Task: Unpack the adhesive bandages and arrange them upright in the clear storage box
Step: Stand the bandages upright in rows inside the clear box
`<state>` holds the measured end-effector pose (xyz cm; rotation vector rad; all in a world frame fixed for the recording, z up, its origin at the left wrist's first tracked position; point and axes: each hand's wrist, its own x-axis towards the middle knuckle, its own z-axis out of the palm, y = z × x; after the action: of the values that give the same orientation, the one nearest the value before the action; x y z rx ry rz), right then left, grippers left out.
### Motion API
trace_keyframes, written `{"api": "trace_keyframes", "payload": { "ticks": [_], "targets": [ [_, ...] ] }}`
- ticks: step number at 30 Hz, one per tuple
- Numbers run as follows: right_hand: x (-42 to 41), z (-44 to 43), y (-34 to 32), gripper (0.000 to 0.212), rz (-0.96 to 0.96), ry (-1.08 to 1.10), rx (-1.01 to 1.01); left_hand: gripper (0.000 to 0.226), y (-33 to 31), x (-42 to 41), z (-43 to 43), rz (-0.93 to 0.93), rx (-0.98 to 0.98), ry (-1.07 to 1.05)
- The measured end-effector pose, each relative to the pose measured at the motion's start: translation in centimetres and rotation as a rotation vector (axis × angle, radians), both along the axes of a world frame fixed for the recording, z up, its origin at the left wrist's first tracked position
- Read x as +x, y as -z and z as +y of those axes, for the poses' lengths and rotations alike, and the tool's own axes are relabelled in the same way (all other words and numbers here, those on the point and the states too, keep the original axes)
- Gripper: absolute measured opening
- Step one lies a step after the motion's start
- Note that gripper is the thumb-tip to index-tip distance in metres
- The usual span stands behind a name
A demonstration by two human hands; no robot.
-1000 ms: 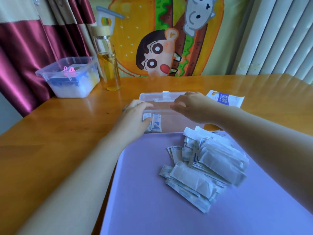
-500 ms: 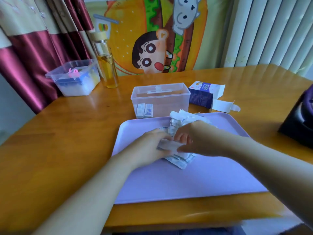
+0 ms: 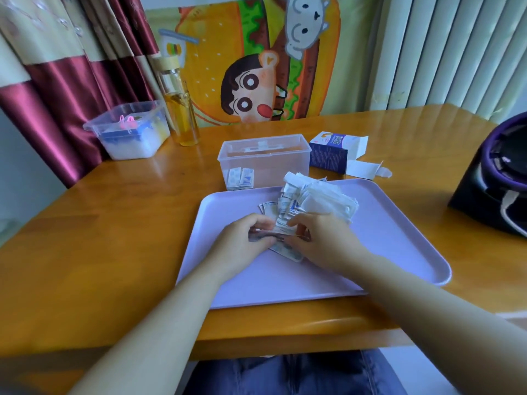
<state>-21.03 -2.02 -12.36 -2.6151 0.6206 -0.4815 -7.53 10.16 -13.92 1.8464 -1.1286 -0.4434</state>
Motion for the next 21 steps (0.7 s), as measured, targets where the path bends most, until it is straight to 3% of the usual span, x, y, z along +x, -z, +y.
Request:
{"api": "trace_keyframes", "payload": {
  "ticks": [7,16,19,21],
  "targets": [
    [-0.1,-0.2,0.6,0.021,-0.214,0.049,0.108,0.019,0.1,0.3,-0.1,-0.019,-0.037,-0.06],
    [-0.2,-0.6,0.3,0.01,-0.296,0.016,0.192,0.031,-1.2,-0.1,-0.2,0.073,-0.167,-0.1],
    [-0.1,-0.6,-0.3,0.012,-0.365,0.03,0.336,0.03,-2.8,-0.4,-0.5,0.211,-0.273,-0.118],
    [0.3,-0.4,-0.9,0.019,-0.459,0.066,0.567,0.025,-3.6,-0.6,-1.2,0.472,-0.338,-0.127]
  ]
}}
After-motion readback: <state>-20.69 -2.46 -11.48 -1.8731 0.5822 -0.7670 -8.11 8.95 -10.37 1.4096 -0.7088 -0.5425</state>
